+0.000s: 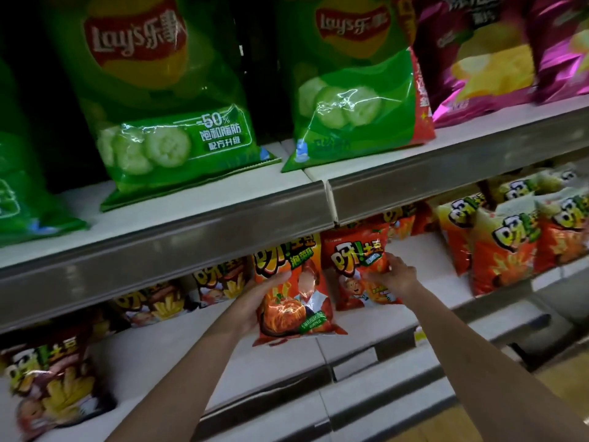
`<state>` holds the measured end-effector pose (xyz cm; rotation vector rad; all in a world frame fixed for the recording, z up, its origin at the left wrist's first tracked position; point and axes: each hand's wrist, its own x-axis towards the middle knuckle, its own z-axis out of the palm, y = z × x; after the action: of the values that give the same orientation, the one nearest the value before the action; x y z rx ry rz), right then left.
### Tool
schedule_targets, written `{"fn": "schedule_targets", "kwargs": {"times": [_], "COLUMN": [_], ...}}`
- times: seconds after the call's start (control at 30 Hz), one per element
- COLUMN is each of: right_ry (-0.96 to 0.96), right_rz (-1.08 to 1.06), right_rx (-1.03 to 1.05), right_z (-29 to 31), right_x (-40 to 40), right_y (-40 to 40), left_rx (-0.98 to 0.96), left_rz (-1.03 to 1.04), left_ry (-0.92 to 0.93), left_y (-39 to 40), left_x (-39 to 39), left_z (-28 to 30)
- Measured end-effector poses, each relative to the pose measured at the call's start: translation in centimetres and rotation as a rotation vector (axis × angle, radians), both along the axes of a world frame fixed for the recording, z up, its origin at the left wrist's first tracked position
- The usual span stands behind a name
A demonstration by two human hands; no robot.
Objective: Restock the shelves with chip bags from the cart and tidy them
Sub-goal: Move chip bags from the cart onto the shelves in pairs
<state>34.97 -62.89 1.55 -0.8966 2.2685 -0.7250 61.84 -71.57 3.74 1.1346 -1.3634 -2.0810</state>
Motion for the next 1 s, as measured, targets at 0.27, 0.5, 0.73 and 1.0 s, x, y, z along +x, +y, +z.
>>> {"fn": "schedule_targets", "kwargs": {"times": [0.27, 0.5, 0.73, 1.0], "right_ry": [-0.359, -0.529, -0.53, -0.367], "right_rz": [-0.053, 0.011, 0.219, 0.234], "right_rx": [-0.182, -0.249, -0.193, -0.2], "right_z": [-0.7, 1.9, 5.5, 6.6], "right_x": [0.0, -3.2, -7.6, -17.7], "right_y": [-0.2, 3.4, 9.0, 18.0], "left_rx": [-0.036, -0.029, -0.032, -0.133], "left_rz": [0.052, 0.116, 0.037, -0.055], "left_ry": [-0.028, -0.09, -0.076, 0.063], "left_y": [1.7, 3.3, 8.8, 17.1], "left_x": [-1.6, -7.8, -16.5, -28.8], "left_z": [0.4, 0.3, 1.1, 2.0]}}
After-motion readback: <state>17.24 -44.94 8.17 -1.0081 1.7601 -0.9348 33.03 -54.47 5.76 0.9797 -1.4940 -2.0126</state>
